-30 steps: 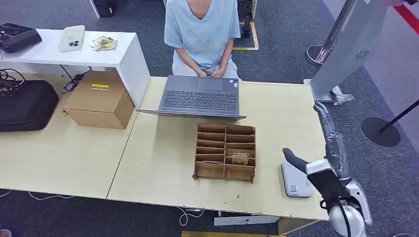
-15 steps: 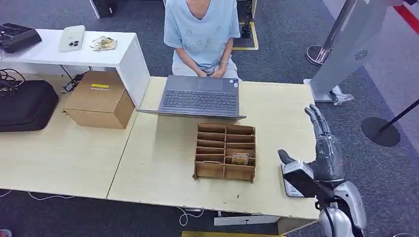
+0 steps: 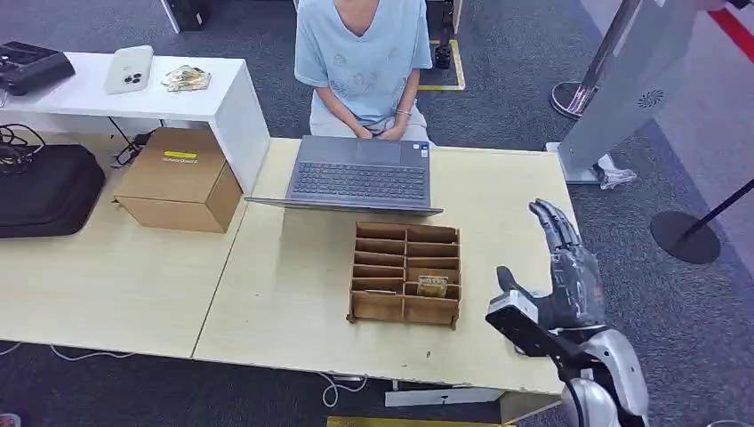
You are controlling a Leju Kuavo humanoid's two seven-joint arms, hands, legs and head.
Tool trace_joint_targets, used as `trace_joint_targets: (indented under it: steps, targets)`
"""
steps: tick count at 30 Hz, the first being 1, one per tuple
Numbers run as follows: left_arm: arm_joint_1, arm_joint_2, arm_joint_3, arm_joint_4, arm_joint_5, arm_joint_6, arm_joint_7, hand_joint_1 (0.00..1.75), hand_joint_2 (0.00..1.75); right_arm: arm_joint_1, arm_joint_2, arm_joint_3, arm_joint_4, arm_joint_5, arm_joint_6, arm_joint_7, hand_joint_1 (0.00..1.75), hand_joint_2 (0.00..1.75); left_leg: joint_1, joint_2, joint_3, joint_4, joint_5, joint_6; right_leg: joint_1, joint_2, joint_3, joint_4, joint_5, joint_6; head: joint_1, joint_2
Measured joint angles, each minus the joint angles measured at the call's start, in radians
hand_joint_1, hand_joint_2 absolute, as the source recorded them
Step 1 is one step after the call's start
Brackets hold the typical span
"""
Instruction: Pass the card to the sensor for recognition and then transmit it.
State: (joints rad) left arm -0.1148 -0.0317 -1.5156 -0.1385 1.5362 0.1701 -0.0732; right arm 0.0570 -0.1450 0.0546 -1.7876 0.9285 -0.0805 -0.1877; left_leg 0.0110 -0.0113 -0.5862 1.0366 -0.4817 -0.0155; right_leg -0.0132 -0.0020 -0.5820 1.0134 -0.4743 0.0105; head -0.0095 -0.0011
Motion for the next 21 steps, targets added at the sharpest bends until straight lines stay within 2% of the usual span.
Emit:
trace_joint_targets:
  steps: [17, 18, 19, 21]
  targets:
    - [0.000, 0.000, 0.000, 0.000, 0.004, -0.001, 0.000, 0.00, 0.00, 0.007, -0.001, 0.001, 0.000, 0.009, 0.013, 0.015, 1.75, 1.75, 0.000, 0.000, 0.000, 0.000, 0.000, 0.000, 0.000, 0.000, 0.000, 0.000, 0.000, 0.000, 0.000, 0.000]
    - [0.000, 0.000, 0.000, 0.000, 0.005, -0.002, 0.000, 0.00, 0.00, 0.007, -0.001, 0.001, 0.001, 0.014, 0.013, 0.016, 0.58, 1.75, 0.000, 0.000, 0.000, 0.000, 0.000, 0.000, 0.000, 0.000, 0.000, 0.000, 0.000, 0.000, 0.000, 0.000]
    - [0.000, 0.000, 0.000, 0.000, 0.006, -0.002, 0.000, 0.00, 0.00, 0.007, -0.002, 0.001, 0.002, 0.014, 0.014, 0.017, 0.03, 1.75, 0.000, 0.000, 0.000, 0.000, 0.000, 0.000, 0.000, 0.000, 0.000, 0.000, 0.000, 0.000, 0.000, 0.000]
    - [0.000, 0.000, 0.000, 0.000, 0.007, -0.002, 0.000, 0.00, 0.00, 0.007, -0.002, 0.002, 0.005, 0.015, 0.015, 0.018, 0.00, 1.75, 0.000, 0.000, 0.000, 0.000, 0.000, 0.000, 0.000, 0.000, 0.000, 0.000, 0.000, 0.000, 0.000, 0.000]
